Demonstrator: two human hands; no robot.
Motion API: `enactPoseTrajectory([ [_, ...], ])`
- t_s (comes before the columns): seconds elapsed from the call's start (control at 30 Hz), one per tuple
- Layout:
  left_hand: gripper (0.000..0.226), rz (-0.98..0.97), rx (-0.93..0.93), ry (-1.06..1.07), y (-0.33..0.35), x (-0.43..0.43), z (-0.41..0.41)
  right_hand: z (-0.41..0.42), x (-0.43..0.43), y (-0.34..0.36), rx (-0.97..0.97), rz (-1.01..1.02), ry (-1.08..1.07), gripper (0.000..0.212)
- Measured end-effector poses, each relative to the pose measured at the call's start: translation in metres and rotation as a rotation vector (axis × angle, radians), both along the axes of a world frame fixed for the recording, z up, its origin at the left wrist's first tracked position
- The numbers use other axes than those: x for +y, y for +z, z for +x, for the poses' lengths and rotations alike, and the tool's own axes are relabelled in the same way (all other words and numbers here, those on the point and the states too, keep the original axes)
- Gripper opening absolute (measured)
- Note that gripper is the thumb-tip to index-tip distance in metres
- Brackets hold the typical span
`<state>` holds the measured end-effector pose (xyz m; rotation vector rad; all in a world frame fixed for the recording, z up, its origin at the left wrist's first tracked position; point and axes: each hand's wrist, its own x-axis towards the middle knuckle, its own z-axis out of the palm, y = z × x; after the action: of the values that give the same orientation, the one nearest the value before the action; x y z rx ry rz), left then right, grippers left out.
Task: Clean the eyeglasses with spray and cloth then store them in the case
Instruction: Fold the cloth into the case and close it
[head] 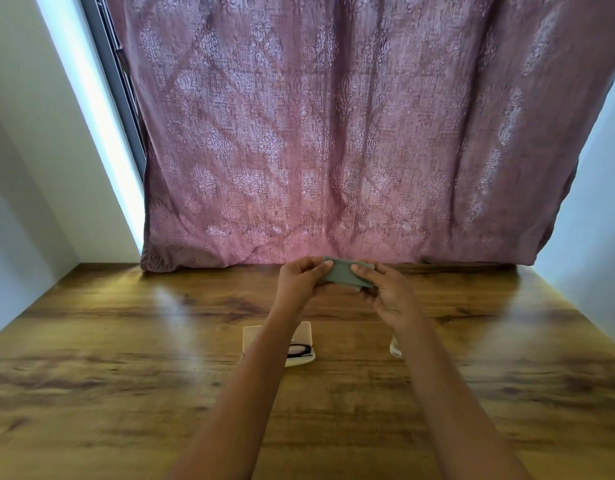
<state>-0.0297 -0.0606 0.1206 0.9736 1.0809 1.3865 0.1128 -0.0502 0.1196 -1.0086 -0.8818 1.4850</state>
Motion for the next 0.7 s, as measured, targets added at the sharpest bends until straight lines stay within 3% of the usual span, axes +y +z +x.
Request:
enactPoseTrajectory([
  [0.4,0.005,-0.048,0.158,0.119,-0.022,0.005,-0.026,-0.022,0.006,-0.012,-0.123,0.041,-0.085,0.005],
  [0.7,0.02,-0.235,0.448,0.371,-0.079,0.005,-0.086,-0.056,0.01,-0.041,-0.145,-0.057,-0.037,0.01],
])
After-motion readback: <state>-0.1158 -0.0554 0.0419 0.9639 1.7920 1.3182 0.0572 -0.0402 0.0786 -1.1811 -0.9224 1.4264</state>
